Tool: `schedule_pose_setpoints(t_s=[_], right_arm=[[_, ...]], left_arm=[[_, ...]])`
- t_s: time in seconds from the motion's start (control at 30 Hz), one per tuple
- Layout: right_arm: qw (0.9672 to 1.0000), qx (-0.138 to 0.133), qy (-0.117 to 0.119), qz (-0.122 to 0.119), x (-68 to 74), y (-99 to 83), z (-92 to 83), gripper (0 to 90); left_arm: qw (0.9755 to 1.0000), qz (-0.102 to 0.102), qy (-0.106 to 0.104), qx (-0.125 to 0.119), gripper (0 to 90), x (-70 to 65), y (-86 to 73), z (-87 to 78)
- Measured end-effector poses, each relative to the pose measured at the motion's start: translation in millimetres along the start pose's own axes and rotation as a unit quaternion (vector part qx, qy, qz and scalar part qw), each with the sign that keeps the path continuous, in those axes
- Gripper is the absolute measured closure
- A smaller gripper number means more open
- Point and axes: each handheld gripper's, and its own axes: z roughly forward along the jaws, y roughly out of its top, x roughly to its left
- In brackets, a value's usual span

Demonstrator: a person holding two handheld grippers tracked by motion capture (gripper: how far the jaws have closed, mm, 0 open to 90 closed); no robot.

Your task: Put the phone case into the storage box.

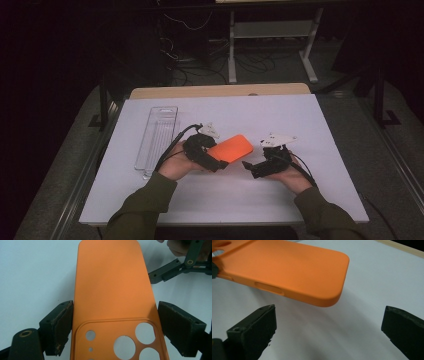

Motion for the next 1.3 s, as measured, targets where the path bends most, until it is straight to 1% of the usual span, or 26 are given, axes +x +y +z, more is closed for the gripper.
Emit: schedule_pose_setpoints(t_s=[0.03, 0.13, 0.17, 0.2, 0.27, 0.3, 0.4, 0.43, 0.53, 0.63, 0.77, 0.87, 0.93, 1.03, 1.07, 1.13, 1.17, 1.2, 1.27, 1.3], right_arm=[[1.0, 0.0, -0.002, -0.006, -0.4, -0.4, 0.5, 0.0], [0.9999, 0.001, -0.006, -0.01, 1.3, -0.8, 1.4, 0.0], [0.9998, 0.0, -0.01, -0.015, 1.8, -0.9, 1.8, 0.0], [0.9997, 0.002, -0.01, -0.023, 2.4, -1.0, 1.9, 0.0], [0.999, 0.005, -0.019, -0.04, 3.2, -1.3, 2.1, 0.0], [0.9988, 0.003, -0.021, -0.044, 3.3, -1.1, 2.3, 0.0], [0.9982, 0.002, -0.031, -0.052, 3.5, -1.2, 2.0, 0.0], [0.9981, 0.001, -0.03, -0.054, 3.5, -1.4, 1.9, 0.0], [0.9972, 0.0, -0.038, -0.064, 3.4, -2.0, 1.4, 0.0], [0.9968, -0.002, -0.042, -0.069, 4.3, -2.2, 0.6, 0.0], [0.9951, 0.0, -0.05, -0.085, 6.3, -3.0, 1.3, 0.0], [0.993, 0.001, -0.058, -0.103, 8.1, -3.8, 1.1, 0.0], [0.9921, 0.003, -0.063, -0.108, 9.4, -4.3, 1.1, 0.0], [0.9908, 0.003, -0.069, -0.116, 11.0, -4.7, 0.2, 0.0], [0.9909, 0.003, -0.07, -0.115, 11.8, -4.8, -0.2, 0.0], [0.9895, -0.003, -0.072, -0.125, 10.6, -4.1, -0.2, 0.0], [0.9901, -0.005, -0.071, -0.121, 10.9, -3.7, -0.4, 0.0], [0.9899, -0.006, -0.071, -0.122, 10.5, -3.6, -0.5, 0.0], [0.9895, -0.005, -0.072, -0.125, 10.0, -3.8, -0.6, 0.0], [0.9883, -0.006, -0.074, -0.133, 8.9, -3.9, -0.5, 0.0]], left_arm=[[1.0, -0.002, 0.0, -0.002, 15.3, -0.4, 0.0, -0.1], [1.0, -0.001, -0.001, -0.002, 15.3, 0.7, 0.0, -0.9], [1.0, -0.002, -0.001, -0.002, 15.3, 0.9, -0.2, -1.2], [1.0, -0.001, -0.001, 0.0, 15.3, 1.1, -0.3, -1.6], [1.0, 0.001, -0.001, 0.001, 15.3, 0.9, -0.4, -1.6], [1.0, -0.001, -0.002, -0.001, 15.3, 0.4, -0.3, -1.3], [1.0, 0.001, -0.002, 0.0, 15.3, -0.3, -0.1, -1.2], [1.0, 0.0, -0.003, 0.001, 15.3, -0.7, -0.2, -1.0], [1.0, -0.002, -0.005, 0.001, 15.3, -1.1, -0.1, -0.5], [1.0, 0.0, -0.006, 0.003, 15.3, -1.2, 0.1, -0.2], [1.0, 0.003, -0.004, 0.007, 15.3, -0.3, -0.4, 0.5], [1.0, 0.0, -0.005, 0.005, 15.3, -0.8, -0.3, 1.0], [1.0, -0.001, -0.007, 0.006, 15.3, -1.4, -0.3, 1.3], [0.9999, 0.005, -0.007, 0.008, 15.3, -1.3, 0.1, 1.7], [0.9999, 0.002, -0.009, 0.006, 15.3, -2.4, -0.1, 2.4], [0.9999, -0.001, -0.013, 0.004, 15.3, -3.8, -0.3, 2.8], [0.9999, -0.003, -0.013, 0.002, 15.3, -4.1, 0.0, 2.3], [0.9999, 0.006, -0.012, 0.005, 15.3, -2.7, 0.5, 0.9], [0.9999, 0.004, -0.013, 0.004, 15.3, -2.4, 0.4, 0.8], [0.9999, 0.003, -0.011, 0.005, 15.3, -2.4, 0.1, 1.0]])
